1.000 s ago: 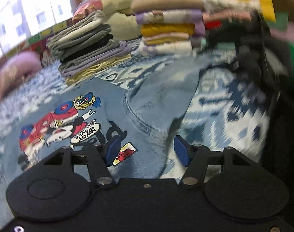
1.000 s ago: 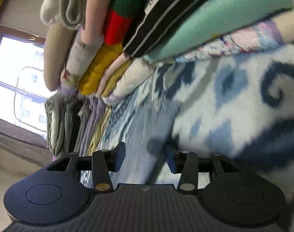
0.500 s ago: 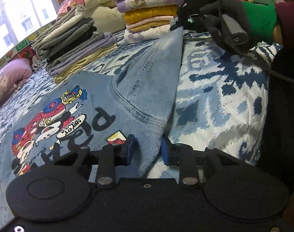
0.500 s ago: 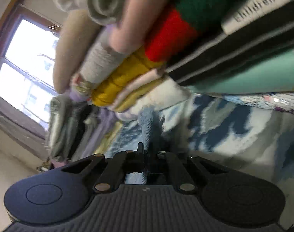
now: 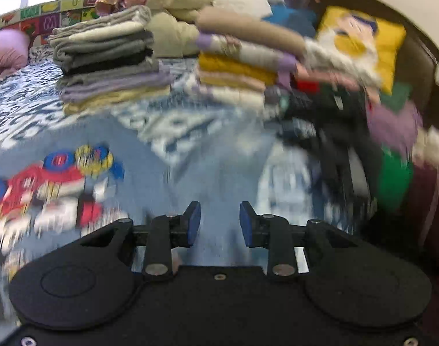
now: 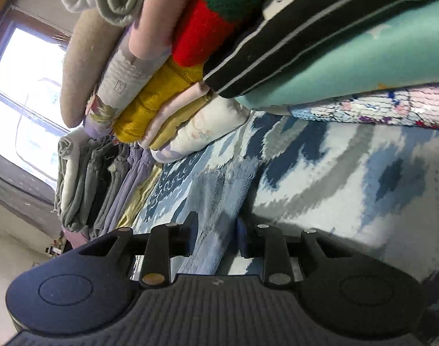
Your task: Fold clothes
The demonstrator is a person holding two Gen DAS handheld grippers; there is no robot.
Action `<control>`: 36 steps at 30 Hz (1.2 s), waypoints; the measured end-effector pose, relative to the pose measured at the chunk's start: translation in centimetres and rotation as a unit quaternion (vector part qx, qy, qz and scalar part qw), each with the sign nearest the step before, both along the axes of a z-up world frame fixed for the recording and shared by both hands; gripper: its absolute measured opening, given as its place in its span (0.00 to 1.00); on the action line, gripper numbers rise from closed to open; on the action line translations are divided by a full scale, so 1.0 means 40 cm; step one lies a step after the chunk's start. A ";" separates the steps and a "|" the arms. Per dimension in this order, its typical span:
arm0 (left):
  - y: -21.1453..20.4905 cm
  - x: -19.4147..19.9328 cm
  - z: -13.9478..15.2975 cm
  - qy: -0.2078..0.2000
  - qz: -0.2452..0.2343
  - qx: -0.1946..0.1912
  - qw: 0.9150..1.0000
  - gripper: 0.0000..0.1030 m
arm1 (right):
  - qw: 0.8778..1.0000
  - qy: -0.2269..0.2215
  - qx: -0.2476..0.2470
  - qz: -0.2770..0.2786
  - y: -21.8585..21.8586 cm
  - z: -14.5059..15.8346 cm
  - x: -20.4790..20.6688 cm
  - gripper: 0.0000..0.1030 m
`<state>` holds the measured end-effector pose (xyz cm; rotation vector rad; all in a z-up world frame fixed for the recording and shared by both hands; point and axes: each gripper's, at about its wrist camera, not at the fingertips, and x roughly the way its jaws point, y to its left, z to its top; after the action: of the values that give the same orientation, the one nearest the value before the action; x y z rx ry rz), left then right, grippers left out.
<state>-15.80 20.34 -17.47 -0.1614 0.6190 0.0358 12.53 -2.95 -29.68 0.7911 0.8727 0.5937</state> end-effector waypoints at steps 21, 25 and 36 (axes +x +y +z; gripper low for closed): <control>0.051 0.708 -0.135 0.141 -0.073 -0.035 0.987 0.28 | 0.999 0.003 -0.034 0.019 0.015 -0.018 0.003 0.01; 0.064 0.703 -0.139 0.133 -0.067 -0.043 0.988 0.09 | 1.000 0.008 -0.003 0.016 0.018 -0.027 0.012 0.08; 0.111 0.651 -0.104 0.084 0.015 0.019 0.996 0.25 | 0.997 -0.041 -0.070 -0.005 0.060 0.007 0.027 0.09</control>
<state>10.24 24.79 -21.62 -0.1318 0.7836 0.0901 13.60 -0.54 -29.39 0.6392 0.8261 0.5458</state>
